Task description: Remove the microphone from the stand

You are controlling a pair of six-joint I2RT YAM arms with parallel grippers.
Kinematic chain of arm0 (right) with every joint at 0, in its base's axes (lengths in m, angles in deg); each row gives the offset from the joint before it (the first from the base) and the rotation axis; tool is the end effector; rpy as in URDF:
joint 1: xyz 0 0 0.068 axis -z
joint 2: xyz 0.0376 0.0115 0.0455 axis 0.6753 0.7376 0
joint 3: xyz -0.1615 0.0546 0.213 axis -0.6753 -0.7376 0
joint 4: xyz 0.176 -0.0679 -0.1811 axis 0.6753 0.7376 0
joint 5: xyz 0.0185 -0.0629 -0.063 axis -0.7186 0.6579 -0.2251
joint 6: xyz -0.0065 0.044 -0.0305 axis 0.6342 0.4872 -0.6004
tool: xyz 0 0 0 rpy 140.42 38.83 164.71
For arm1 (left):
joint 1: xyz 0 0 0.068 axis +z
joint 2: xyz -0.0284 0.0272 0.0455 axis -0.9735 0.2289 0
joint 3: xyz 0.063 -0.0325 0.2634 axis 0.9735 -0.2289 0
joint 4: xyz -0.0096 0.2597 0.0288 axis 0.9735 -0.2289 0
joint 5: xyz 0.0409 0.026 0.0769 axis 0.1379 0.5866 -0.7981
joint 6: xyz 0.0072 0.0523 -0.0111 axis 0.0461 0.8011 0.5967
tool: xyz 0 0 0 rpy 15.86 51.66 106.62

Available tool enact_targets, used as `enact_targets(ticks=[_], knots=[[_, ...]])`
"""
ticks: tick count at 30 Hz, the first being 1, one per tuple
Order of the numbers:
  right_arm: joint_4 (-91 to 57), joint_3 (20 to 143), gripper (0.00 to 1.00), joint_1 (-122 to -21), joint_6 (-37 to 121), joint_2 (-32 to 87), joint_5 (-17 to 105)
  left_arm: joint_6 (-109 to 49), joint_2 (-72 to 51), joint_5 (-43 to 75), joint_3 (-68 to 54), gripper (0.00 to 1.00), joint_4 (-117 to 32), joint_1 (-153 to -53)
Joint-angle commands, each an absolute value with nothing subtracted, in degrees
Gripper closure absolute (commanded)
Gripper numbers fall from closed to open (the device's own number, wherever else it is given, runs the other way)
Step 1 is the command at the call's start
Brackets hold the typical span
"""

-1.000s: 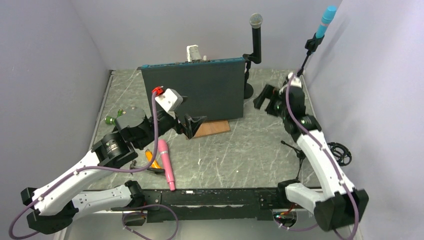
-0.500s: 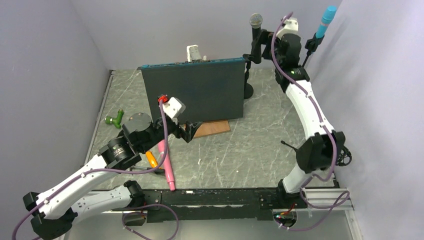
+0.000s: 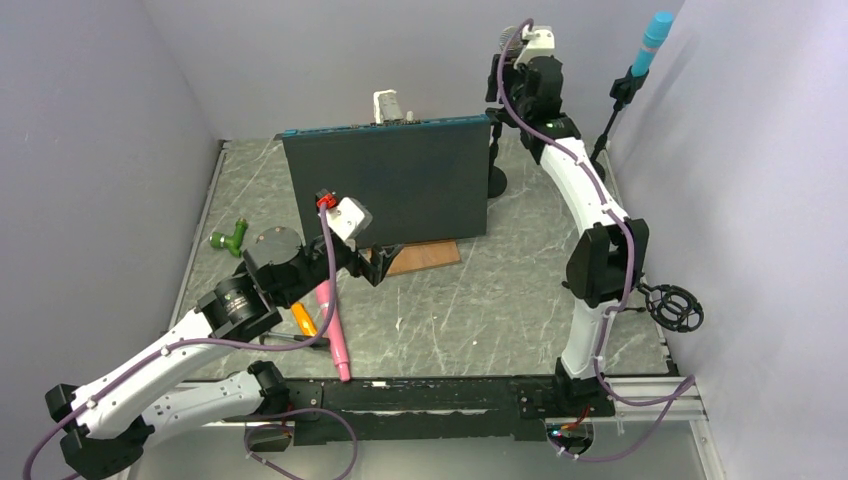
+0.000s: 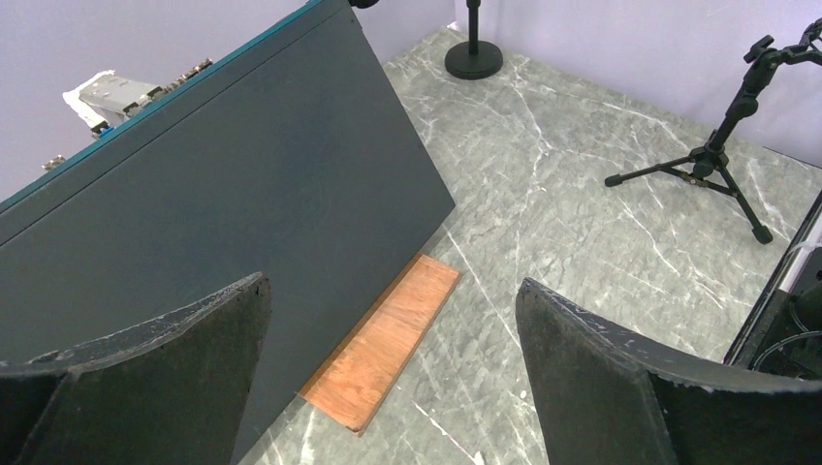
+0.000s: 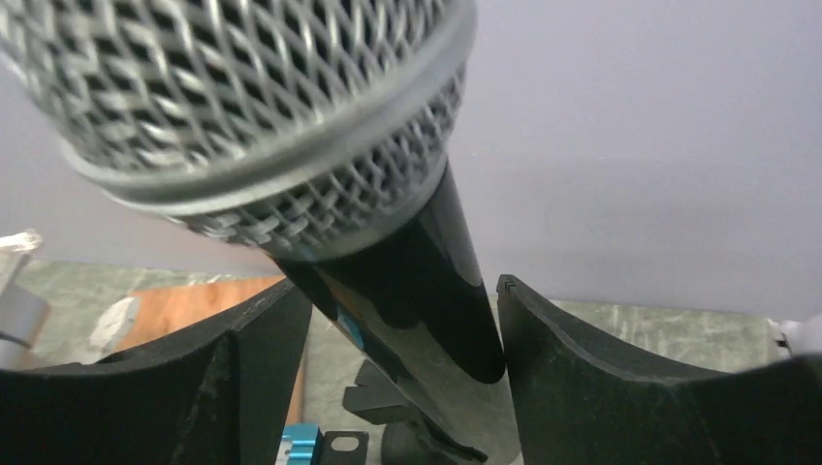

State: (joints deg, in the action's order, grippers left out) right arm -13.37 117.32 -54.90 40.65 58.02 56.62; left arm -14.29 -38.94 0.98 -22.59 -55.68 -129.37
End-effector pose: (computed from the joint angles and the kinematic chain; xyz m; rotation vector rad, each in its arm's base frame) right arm 0.4622 0.0988 0.4090 -0.0393 1.6482 0.1700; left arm 0.1144 -0.1424 0.4013 0.6897 1.4869 -0.5577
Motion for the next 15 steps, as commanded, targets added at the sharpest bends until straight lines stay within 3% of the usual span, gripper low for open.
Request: enact_targets(ticks=[1,4,7,15], knots=[[-24.4,111.2,0.33,-56.5,35.8,55.2,64.3,-13.3,-39.8,0.7,-22.9,0.01,-53.2,-129.6],[-30.8,106.0,0.45,-56.6,33.5,54.1,67.3,-13.3,-39.8,1.6,-23.1,0.01,-52.9,-129.9],[-28.5,107.0,0.68,-56.6,32.8,53.9,70.8,-13.0,-39.8,1.6,-23.4,0.01,-52.7,-130.2],[-25.0,98.1,0.95,-56.5,30.3,40.9,82.1,-13.2,-40.6,1.8,-23.3,0.01,-52.5,-131.1]])
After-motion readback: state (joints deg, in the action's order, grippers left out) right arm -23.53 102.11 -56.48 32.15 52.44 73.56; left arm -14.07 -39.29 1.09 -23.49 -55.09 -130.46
